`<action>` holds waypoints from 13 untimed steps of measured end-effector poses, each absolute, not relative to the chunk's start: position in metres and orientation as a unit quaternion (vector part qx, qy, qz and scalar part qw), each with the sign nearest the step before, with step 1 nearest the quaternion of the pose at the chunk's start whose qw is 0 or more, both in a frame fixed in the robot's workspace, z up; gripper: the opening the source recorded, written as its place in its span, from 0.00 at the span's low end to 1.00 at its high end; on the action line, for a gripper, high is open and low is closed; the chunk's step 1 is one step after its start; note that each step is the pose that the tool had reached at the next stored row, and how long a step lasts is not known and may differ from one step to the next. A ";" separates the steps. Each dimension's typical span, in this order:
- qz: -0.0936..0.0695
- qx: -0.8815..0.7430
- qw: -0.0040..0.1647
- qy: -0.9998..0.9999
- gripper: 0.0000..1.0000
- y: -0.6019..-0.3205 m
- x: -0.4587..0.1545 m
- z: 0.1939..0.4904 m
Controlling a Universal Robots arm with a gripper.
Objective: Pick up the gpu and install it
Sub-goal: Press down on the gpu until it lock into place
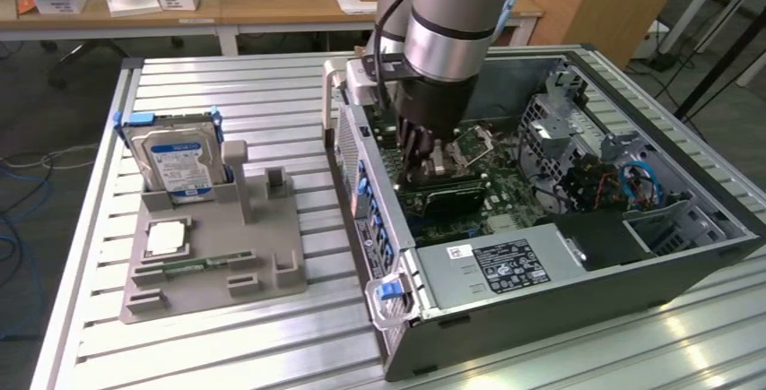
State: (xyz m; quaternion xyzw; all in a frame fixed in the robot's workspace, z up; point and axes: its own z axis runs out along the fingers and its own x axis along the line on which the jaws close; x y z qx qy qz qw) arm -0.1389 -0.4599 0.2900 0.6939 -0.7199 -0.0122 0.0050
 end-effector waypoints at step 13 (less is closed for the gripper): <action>-0.015 0.693 0.013 -0.721 0.11 -0.456 -0.148 0.292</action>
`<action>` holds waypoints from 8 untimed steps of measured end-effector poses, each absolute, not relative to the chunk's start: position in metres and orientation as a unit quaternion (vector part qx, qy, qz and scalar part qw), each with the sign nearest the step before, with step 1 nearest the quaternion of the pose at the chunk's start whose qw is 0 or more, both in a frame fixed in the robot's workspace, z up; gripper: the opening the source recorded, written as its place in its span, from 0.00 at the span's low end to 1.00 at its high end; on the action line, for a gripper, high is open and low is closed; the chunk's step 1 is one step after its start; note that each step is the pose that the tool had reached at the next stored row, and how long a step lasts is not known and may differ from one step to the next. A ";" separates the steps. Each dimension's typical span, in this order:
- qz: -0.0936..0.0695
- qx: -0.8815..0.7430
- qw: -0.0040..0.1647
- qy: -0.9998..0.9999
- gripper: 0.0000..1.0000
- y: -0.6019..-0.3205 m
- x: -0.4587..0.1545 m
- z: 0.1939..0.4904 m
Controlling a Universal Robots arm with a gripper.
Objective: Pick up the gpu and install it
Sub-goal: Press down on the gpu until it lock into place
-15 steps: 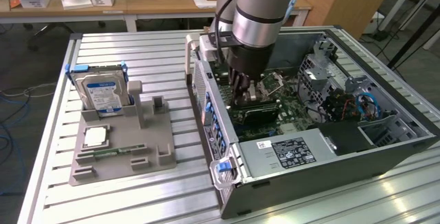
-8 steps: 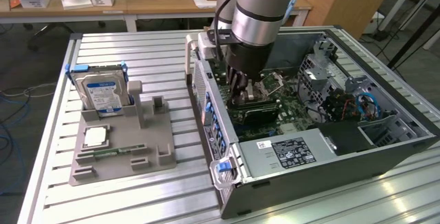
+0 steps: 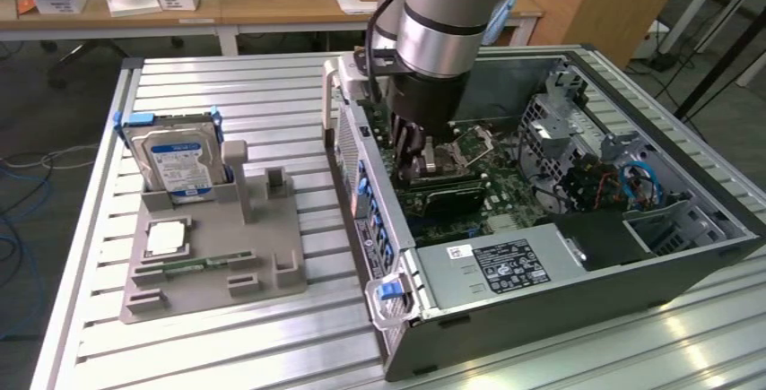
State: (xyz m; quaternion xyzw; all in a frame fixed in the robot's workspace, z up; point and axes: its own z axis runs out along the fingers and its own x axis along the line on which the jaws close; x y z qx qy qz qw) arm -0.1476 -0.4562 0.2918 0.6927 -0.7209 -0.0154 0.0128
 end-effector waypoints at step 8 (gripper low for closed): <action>-0.014 0.692 0.014 -0.721 0.11 -0.454 -0.154 0.292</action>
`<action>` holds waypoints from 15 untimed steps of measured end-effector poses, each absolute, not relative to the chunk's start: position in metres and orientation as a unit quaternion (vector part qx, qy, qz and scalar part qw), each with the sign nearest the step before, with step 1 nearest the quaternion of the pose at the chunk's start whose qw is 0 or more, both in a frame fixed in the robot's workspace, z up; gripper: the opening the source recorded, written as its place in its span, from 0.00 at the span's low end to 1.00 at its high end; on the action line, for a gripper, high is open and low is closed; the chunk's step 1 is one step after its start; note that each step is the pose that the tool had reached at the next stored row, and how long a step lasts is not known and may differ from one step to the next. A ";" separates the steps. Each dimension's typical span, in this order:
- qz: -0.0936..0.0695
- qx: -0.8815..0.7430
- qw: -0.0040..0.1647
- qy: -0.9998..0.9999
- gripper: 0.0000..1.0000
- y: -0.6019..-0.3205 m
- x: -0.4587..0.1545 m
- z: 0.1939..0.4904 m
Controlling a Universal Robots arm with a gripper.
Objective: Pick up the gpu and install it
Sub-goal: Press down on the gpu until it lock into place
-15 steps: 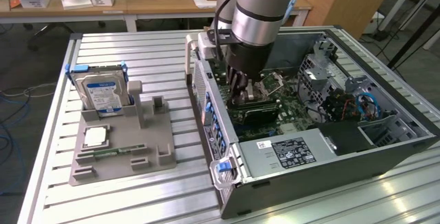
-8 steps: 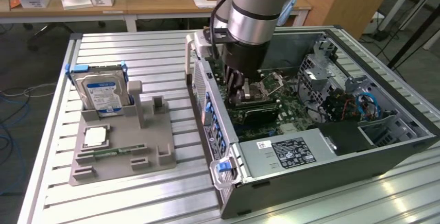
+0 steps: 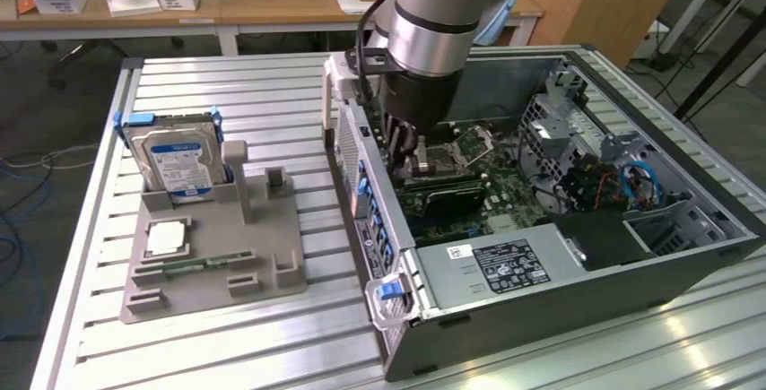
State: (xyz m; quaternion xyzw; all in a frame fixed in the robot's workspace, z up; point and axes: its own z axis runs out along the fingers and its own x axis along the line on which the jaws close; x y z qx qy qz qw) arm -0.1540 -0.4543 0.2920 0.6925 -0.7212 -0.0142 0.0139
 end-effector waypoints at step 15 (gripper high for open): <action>-0.014 0.692 0.015 -0.721 0.11 -0.454 -0.156 0.300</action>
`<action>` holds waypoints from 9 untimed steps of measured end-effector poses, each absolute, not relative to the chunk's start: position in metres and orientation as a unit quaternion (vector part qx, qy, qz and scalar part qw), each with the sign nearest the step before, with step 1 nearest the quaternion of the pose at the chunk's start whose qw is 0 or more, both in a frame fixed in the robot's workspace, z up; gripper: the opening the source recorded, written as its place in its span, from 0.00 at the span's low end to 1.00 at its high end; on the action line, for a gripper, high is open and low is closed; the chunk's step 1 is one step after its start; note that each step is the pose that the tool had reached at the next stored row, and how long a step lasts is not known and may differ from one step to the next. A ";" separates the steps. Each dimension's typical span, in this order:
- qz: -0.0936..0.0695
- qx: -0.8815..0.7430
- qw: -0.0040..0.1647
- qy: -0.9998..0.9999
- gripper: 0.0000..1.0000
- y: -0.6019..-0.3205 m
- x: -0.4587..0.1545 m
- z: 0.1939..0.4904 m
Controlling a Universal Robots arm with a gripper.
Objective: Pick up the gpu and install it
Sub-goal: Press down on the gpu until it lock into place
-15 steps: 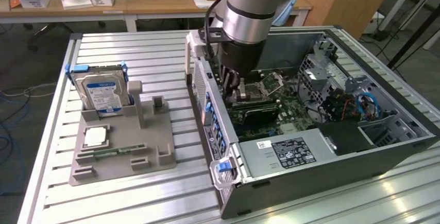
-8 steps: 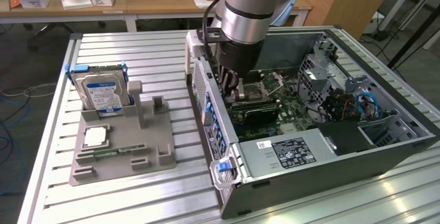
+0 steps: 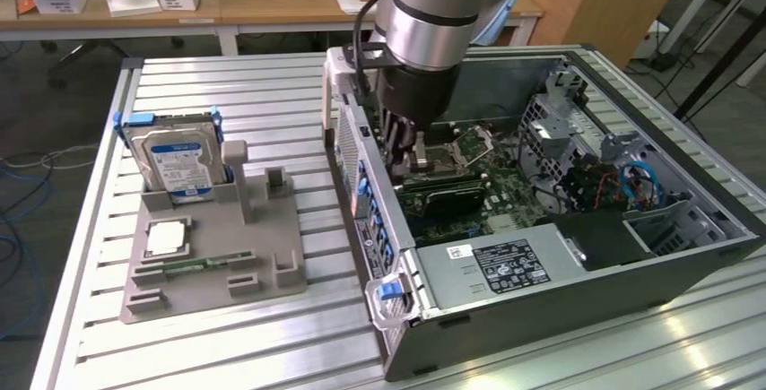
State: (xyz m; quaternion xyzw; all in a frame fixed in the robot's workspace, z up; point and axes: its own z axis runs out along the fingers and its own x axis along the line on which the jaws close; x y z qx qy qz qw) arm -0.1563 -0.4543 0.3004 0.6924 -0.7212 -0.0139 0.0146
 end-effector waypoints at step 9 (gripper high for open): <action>-0.014 0.692 0.014 -0.722 0.11 -0.454 -0.162 0.304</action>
